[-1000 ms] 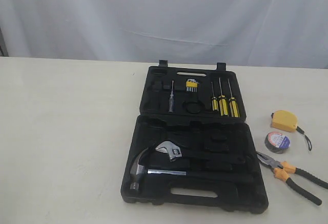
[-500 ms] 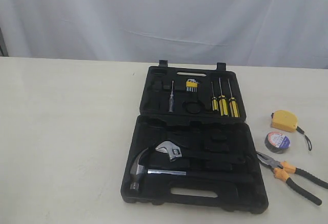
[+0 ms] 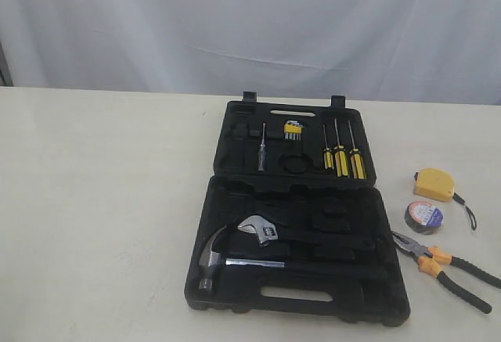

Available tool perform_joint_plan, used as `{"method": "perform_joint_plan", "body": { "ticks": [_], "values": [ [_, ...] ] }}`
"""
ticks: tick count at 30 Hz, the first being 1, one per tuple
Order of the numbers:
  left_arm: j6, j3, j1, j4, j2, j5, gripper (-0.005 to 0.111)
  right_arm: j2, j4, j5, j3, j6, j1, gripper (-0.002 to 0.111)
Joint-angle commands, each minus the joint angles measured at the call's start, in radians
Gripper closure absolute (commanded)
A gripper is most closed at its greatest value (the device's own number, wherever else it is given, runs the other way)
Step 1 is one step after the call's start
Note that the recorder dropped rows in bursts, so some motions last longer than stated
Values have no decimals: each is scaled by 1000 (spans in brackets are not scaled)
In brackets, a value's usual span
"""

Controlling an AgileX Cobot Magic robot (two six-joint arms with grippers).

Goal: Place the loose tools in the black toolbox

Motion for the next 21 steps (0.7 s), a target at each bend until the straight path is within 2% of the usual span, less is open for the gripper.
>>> {"method": "perform_joint_plan", "body": {
  "ticks": [1,5,7,13,17,21],
  "values": [
    [-2,1,-4,0,-1,-9,107,176,20,129,-196,3,-5,109],
    [-2,1,-4,0,-1,-9,107,401,2,297,-454,-22,-5,109],
    [-2,1,-4,0,-1,-9,107,525,-15,431,-610,-101,-5,109],
    [-2,1,-4,0,-1,-9,107,840,-135,931,-1037,-385,-5,109],
    [-2,1,-4,0,-1,-9,107,1014,-96,1133,-1185,-553,-5,109],
    [-2,1,-4,0,-1,-9,107,1148,-70,1308,-1234,-669,-5,109]
  ]
}}
